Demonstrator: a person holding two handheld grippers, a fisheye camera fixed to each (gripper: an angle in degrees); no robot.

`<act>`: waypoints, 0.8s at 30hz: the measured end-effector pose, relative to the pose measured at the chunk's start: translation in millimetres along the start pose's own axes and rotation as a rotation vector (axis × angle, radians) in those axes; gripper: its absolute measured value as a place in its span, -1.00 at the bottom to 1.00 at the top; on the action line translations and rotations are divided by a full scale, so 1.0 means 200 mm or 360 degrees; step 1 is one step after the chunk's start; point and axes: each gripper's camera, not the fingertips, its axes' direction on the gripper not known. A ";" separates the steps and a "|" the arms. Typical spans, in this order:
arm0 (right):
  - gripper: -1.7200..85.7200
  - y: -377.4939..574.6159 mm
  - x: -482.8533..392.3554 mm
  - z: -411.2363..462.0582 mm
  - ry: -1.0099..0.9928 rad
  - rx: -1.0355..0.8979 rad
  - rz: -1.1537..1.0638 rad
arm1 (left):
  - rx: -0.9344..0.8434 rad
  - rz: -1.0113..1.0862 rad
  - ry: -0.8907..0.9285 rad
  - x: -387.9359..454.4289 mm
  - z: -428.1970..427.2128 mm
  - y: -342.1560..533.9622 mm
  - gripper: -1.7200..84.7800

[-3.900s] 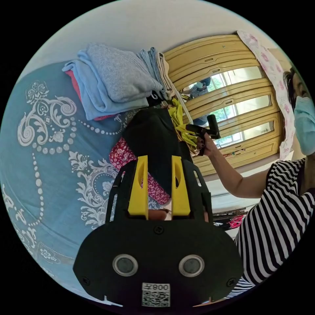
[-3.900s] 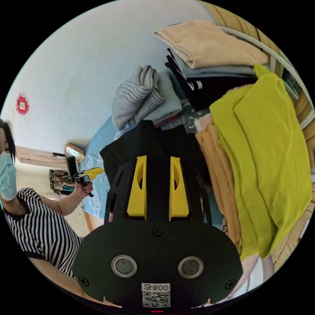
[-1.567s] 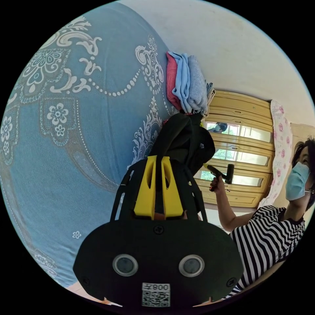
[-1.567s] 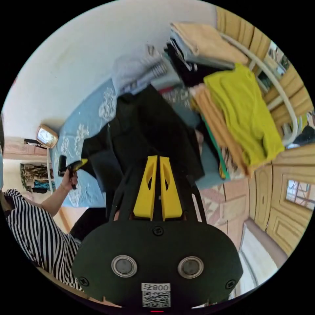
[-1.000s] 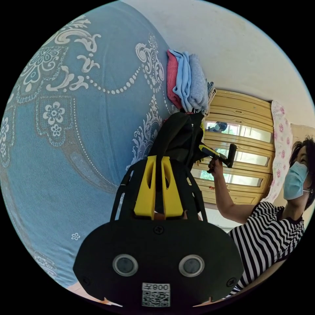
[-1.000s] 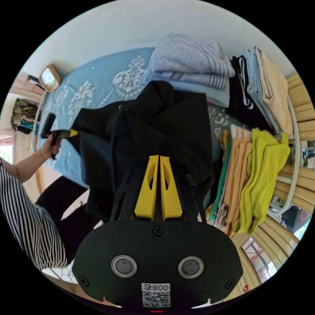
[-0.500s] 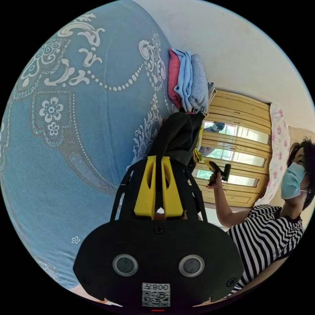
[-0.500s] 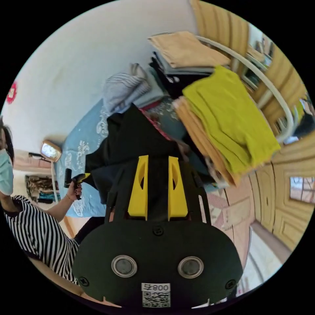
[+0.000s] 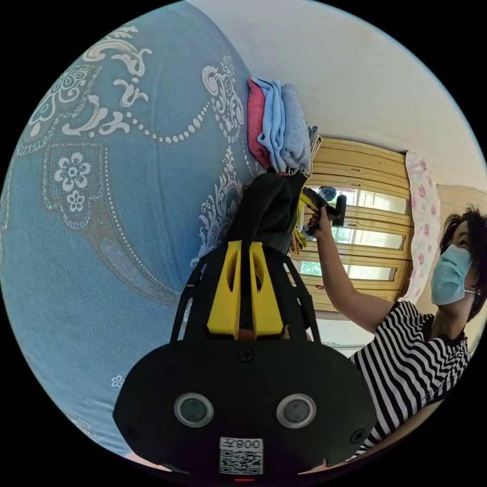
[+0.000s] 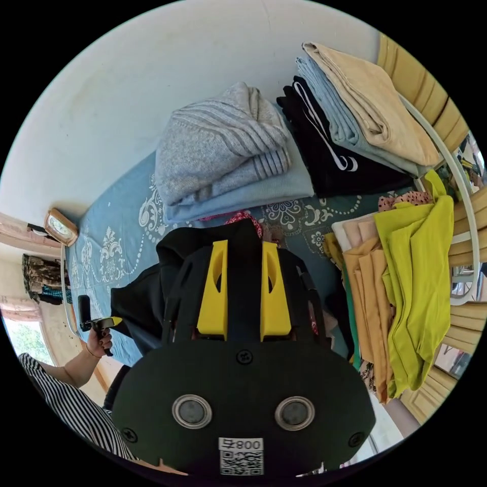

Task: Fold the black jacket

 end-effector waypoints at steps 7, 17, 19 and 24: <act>-0.91 0.47 -0.03 -0.30 -0.0108 0.0304 0.0025 | 0.0081 0.0216 0.0235 0.25 0.03 0.47 -0.91; -0.93 1.47 -0.30 -1.07 -0.0212 0.0837 -0.0232 | 0.0241 0.0584 0.0414 0.95 -0.04 1.46 -0.91; -0.93 1.72 -0.36 -1.28 -0.0302 0.0939 -0.0301 | 0.0308 0.0654 0.0352 1.18 -0.11 1.78 -0.91; -0.93 2.19 -0.41 -1.69 -0.0546 0.1197 -0.0414 | 0.0528 0.0864 0.0314 1.63 -0.34 2.39 -0.91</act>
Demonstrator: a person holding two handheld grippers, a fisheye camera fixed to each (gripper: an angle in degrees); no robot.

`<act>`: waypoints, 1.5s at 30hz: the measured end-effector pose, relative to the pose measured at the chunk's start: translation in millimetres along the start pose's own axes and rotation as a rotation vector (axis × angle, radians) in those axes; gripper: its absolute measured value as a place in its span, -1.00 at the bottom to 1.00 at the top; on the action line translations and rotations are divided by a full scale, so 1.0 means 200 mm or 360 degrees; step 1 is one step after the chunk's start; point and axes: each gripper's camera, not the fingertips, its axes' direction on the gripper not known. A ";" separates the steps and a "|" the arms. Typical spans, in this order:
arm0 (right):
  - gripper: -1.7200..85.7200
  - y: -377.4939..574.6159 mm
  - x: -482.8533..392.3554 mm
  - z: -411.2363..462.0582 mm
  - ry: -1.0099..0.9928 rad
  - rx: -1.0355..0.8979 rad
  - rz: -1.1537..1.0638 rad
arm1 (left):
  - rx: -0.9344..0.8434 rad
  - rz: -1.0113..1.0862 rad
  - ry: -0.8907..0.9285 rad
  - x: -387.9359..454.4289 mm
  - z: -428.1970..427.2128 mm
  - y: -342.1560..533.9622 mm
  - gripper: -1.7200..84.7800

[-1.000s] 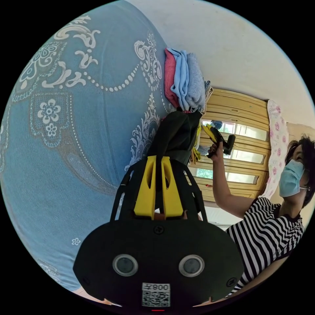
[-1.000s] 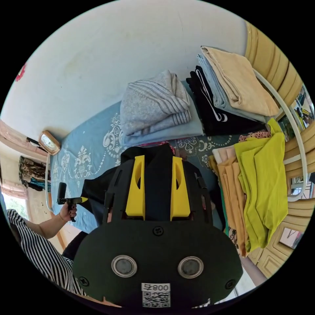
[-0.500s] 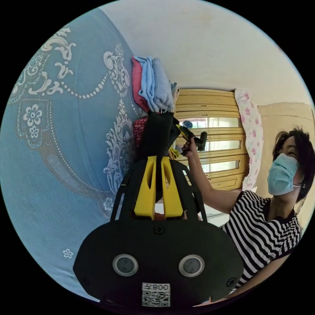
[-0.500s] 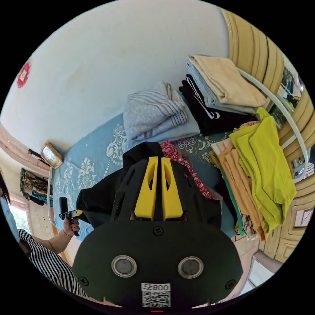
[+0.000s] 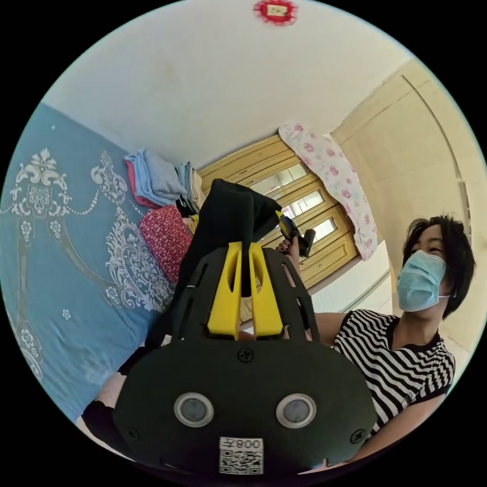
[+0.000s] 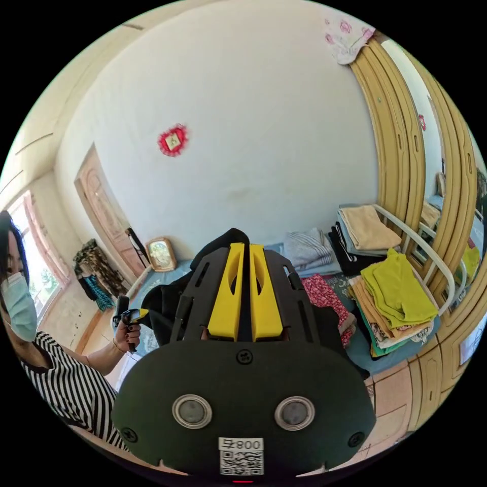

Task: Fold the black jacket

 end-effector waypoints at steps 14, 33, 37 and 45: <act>-0.93 0.16 -0.69 -0.80 -0.0587 0.0344 -0.0335 | 0.0620 0.0992 -0.0477 2.12 -0.79 0.56 -0.92; -0.92 0.26 -1.29 -0.59 -0.0891 0.0328 -0.0697 | 0.0806 0.1173 -0.1043 3.21 -1.03 1.05 -0.93; -0.92 0.22 -1.35 -0.38 -0.0815 0.0314 -0.0687 | 0.0794 0.1167 -0.1057 3.15 -1.05 0.92 -0.92; -0.92 -0.03 -1.41 0.35 -0.0686 0.0176 -0.0645 | 0.0745 0.1108 -0.1172 2.89 -1.15 0.39 -0.92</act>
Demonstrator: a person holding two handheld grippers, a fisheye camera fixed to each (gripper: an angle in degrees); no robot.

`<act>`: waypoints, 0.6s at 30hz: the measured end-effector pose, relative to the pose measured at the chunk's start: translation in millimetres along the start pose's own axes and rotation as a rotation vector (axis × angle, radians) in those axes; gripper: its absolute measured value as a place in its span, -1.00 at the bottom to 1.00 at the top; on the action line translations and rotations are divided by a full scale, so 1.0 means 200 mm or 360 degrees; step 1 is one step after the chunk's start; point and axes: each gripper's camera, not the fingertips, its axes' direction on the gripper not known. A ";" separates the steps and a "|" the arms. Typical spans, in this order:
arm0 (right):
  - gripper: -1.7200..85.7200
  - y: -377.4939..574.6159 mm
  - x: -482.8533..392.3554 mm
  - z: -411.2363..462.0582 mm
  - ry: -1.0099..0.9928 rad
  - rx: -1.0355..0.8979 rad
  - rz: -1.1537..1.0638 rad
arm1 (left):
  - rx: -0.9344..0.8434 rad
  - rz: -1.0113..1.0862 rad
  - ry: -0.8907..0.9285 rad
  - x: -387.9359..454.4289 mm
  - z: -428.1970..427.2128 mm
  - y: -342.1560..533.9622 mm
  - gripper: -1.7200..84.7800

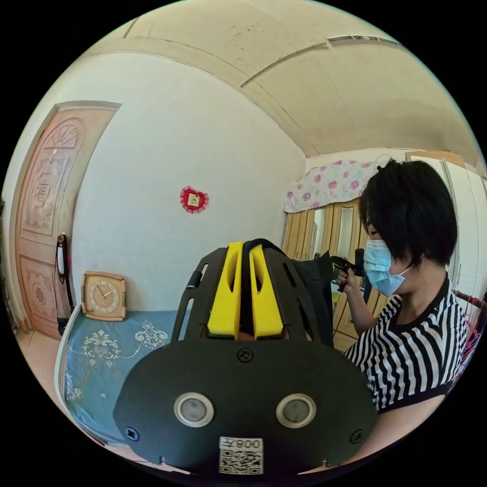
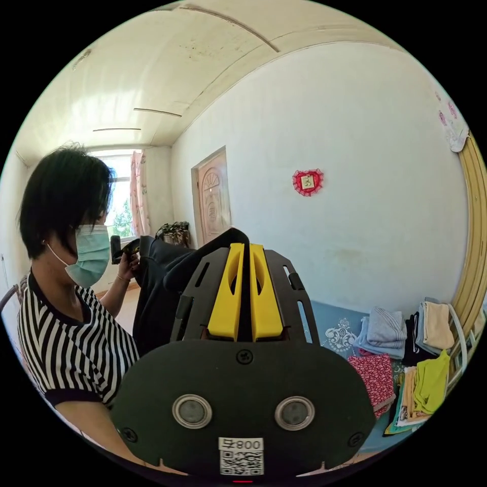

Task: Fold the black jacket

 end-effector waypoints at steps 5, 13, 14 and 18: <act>-0.92 -0.15 0.52 0.76 -0.0064 -0.0219 0.0189 | -0.0110 -0.0162 -0.0094 -0.58 0.49 -0.15 -0.92; -0.80 0.03 1.66 2.60 0.0328 -0.1180 0.0769 | -0.0691 -0.0870 -0.0485 -2.08 1.73 0.11 -0.81; -0.79 0.10 1.71 2.69 0.0389 -0.1263 0.0816 | -0.0719 -0.0941 -0.0500 -2.15 1.76 0.18 -0.81; -0.78 0.50 1.73 3.04 0.0162 -0.1393 0.0711 | -0.0954 -0.1160 -0.0227 -2.36 1.88 0.67 -0.73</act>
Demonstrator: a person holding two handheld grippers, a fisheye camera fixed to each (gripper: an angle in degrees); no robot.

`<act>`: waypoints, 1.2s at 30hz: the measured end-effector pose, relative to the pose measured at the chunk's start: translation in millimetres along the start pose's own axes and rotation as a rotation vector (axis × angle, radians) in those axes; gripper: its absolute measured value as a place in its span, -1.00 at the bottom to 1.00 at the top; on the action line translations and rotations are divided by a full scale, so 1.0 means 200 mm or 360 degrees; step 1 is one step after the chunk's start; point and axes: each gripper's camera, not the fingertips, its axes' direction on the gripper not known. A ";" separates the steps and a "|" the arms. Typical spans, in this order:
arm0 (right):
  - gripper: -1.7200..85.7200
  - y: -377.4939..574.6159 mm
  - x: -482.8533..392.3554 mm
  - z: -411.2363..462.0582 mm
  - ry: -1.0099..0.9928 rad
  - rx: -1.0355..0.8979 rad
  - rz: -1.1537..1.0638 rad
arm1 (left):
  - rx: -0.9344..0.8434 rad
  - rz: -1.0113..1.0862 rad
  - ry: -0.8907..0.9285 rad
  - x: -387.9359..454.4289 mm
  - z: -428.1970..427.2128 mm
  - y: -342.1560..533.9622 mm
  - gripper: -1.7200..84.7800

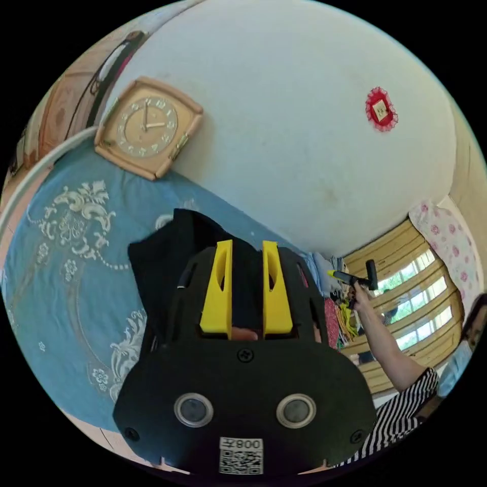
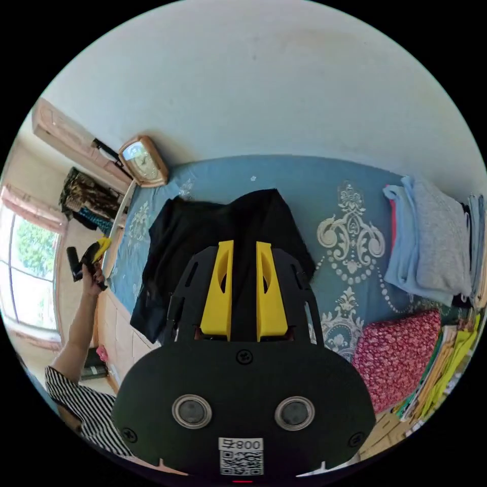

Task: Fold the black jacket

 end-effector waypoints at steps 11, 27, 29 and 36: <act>-0.73 -0.15 -0.10 0.74 -0.0183 -0.0125 -0.0193 | -0.0259 -0.0103 0.0372 -0.27 0.35 -0.12 -0.59; -0.94 -0.99 -0.05 1.21 -0.0652 -0.0186 -0.0324 | -0.0292 -0.0098 0.0558 -0.46 0.66 -1.33 -0.71; -0.94 -1.26 -0.01 1.07 -0.0567 -0.0015 -0.0260 | -0.0164 -0.0055 0.0563 -0.40 0.60 -1.65 -0.71; -0.81 -1.44 0.25 0.90 -0.0277 0.0267 -0.0001 | 0.0054 0.0115 0.0319 -0.41 0.34 -1.97 -0.68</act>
